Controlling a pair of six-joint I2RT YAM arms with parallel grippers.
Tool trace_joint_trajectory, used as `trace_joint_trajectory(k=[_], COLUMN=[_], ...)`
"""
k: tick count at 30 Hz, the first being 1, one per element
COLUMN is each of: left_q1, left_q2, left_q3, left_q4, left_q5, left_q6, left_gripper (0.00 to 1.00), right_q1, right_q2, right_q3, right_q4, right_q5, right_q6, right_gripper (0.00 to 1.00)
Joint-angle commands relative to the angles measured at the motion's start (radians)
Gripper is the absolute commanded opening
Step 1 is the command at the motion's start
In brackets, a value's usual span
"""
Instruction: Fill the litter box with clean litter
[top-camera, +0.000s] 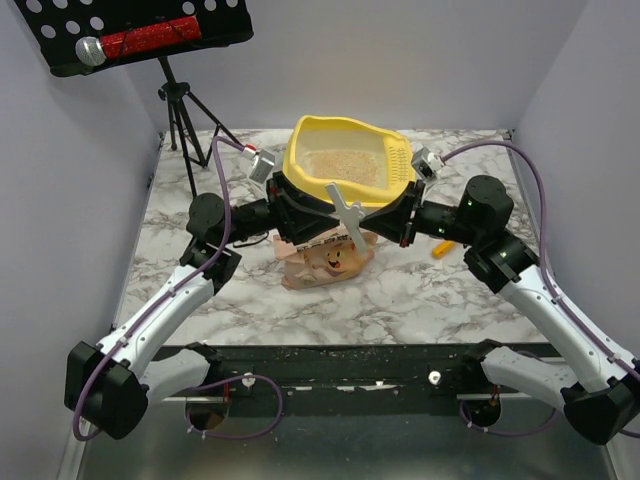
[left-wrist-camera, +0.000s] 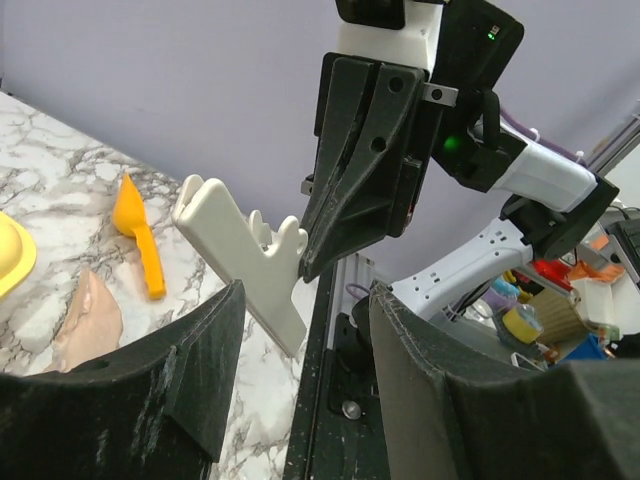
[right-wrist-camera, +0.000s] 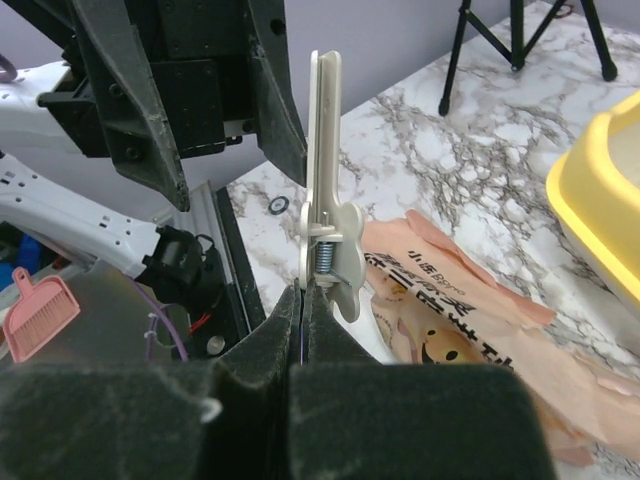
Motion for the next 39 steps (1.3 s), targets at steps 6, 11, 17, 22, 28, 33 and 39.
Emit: trace_joint_trajectory(k=[6, 11, 17, 22, 28, 33, 39], left_q1=[0.012, 0.015, 0.018, 0.021, 0.028, 0.032, 0.034], left_q2=[-0.039, -0.039, -0.039, -0.041, -0.042, -0.039, -0.036], left_q3=[-0.025, -0.022, -0.027, -0.030, -0.034, -0.031, -0.033], left_q4=[0.001, 0.004, 0.037, 0.047, 0.064, 0.061, 0.066], left_q5=[0.012, 0.008, 0.024, 0.026, 0.026, 0.024, 0.031], left_q6=[0.046, 0.053, 0.040, 0.034, 0.022, 0.022, 0.024], left_gripper=[0.60, 0.60, 0.60, 0.60, 0.60, 0.54, 0.15], right_q1=[0.019, 0.020, 0.028, 0.045, 0.069, 0.072, 0.074], right_q2=[-0.061, -0.062, -0.038, -0.016, 0.002, -0.009, -0.026], right_q3=[-0.037, -0.027, -0.041, -0.064, -0.087, -0.121, -0.144], right_q4=[0.119, 0.104, 0.129, 0.193, 0.224, 0.247, 0.257], right_q5=[-0.018, -0.047, -0.048, -0.097, -0.105, -0.090, -0.071], right_q6=[0.023, 0.024, 0.037, 0.064, 0.077, 0.087, 0.092], right_gripper=[0.01, 0.01, 0.01, 0.01, 0.01, 0.01, 0.01])
